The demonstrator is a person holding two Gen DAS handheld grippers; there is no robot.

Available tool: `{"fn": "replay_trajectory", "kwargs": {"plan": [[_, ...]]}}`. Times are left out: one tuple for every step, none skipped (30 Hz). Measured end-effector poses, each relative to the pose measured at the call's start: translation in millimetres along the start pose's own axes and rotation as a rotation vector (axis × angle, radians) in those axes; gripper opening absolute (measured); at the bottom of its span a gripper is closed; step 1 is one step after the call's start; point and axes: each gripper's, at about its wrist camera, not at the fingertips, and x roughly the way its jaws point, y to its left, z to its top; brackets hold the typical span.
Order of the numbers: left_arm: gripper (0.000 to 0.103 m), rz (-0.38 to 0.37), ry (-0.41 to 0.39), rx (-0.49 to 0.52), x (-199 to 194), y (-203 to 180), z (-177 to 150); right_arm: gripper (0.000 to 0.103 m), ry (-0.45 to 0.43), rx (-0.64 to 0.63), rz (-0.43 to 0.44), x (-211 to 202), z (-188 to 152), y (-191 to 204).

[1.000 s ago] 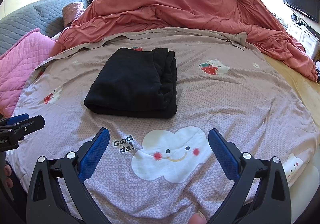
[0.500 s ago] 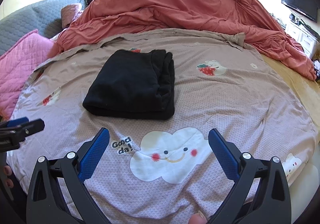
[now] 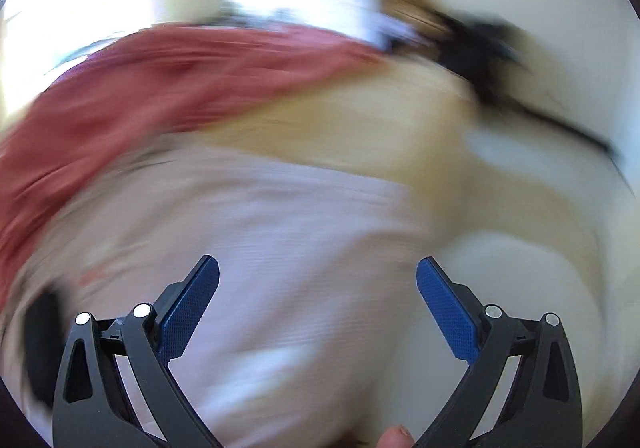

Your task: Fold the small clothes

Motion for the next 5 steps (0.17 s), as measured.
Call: {"fn": "replay_trajectory", "kwargs": {"plan": [[0.094,0.058,0.003,-0.037,7,24,11,0.099,0.042,0.081,-0.098,24,4,-40],[0.094,0.106,0.0,-0.063,11,44,19,0.099,0.062,0.146,-0.175,43,6,-75],[0.094,0.139,-0.003,-0.077,14,58,26,0.099,0.078,0.184,-0.233,54,7,-98],[0.094,0.201,-0.007,-0.106,18,82,35,0.099,0.104,0.226,-0.305,69,7,-129],[0.094,0.236,-0.007,-0.123,21,97,42,0.099,0.114,0.254,-0.338,79,7,-148]]}}
